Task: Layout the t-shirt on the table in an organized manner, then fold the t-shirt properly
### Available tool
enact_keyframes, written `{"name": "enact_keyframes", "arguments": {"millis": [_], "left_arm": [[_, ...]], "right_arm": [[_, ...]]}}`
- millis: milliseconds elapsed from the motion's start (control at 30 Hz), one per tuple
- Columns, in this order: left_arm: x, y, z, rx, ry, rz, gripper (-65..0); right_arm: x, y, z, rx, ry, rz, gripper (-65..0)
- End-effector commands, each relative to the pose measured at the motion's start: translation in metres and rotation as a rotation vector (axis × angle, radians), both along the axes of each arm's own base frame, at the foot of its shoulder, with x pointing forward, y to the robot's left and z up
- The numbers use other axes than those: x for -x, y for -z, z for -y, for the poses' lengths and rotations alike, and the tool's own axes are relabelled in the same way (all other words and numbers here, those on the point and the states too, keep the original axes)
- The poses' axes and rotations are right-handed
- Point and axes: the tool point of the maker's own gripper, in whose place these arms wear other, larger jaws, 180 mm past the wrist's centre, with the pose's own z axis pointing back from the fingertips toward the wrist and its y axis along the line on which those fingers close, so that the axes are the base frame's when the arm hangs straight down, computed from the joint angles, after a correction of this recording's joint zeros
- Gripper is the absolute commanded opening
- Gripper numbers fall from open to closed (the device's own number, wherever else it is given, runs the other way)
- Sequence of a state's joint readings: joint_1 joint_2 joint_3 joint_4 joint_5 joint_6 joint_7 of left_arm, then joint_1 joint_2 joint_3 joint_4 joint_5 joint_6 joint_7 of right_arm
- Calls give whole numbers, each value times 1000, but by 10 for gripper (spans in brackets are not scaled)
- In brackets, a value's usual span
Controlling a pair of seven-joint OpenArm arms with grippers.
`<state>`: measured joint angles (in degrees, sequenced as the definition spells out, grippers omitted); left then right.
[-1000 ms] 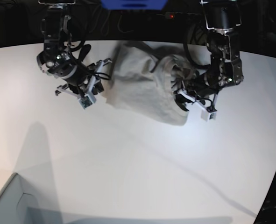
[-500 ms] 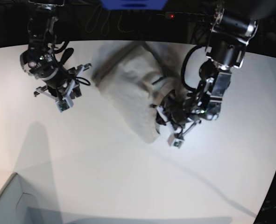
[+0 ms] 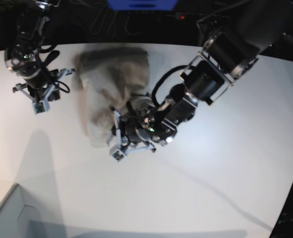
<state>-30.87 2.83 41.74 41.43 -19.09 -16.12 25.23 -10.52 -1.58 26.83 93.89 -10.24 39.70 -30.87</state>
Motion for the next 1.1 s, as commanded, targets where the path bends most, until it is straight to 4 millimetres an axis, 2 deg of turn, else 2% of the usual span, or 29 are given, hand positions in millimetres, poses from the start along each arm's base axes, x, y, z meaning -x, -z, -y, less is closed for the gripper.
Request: {"name": "enact_keyframes", "arguments": {"millis": [0, 133, 200, 300, 367, 500, 600, 633, 800, 900, 967, 1067], "left_arm": [[-17, -25, 15, 37, 17, 61, -646], [-19, -32, 24, 34, 42, 77, -627], [-23, -37, 25, 35, 42, 87, -562], [-27, -42, 25, 37, 44, 102, -429], [-25, -39, 22, 13, 47, 83, -384], [-32, -45, 21, -24, 54, 79, -379], [-39, -68, 26, -2, 65, 124, -379], [-42, -74, 22, 5, 59, 142, -379], [-66, -118, -17, 115, -54, 235, -379], [-76, -143, -68, 183, -178, 298, -379], [-71, -150, -105, 208, -257, 327, -380], [-43, -143, -164, 169, -377, 295, -380]], "right_arm": [[-8, -11, 3, 3, -1, 45, -551], [-4, -11, 13, 10, 29, 39, -551], [-2, -10, 14, 11, 30, 33, -551], [3, -8, 11, 10, 22, 28, -551], [3, -8, 12, 11, 24, 28, -551], [7, -6, 12, 11, 28, 16, -551], [10, -4, 12, 11, 27, 12, -551], [11, -4, 12, 11, 27, 11, -551], [18, 0, 12, 11, 27, -6, -551], [23, -5, 15, 29, 29, -6, -552], [36, -8, 22, 50, 52, -17, -552], [53, -16, 28, 62, 107, -21, -552]]}}
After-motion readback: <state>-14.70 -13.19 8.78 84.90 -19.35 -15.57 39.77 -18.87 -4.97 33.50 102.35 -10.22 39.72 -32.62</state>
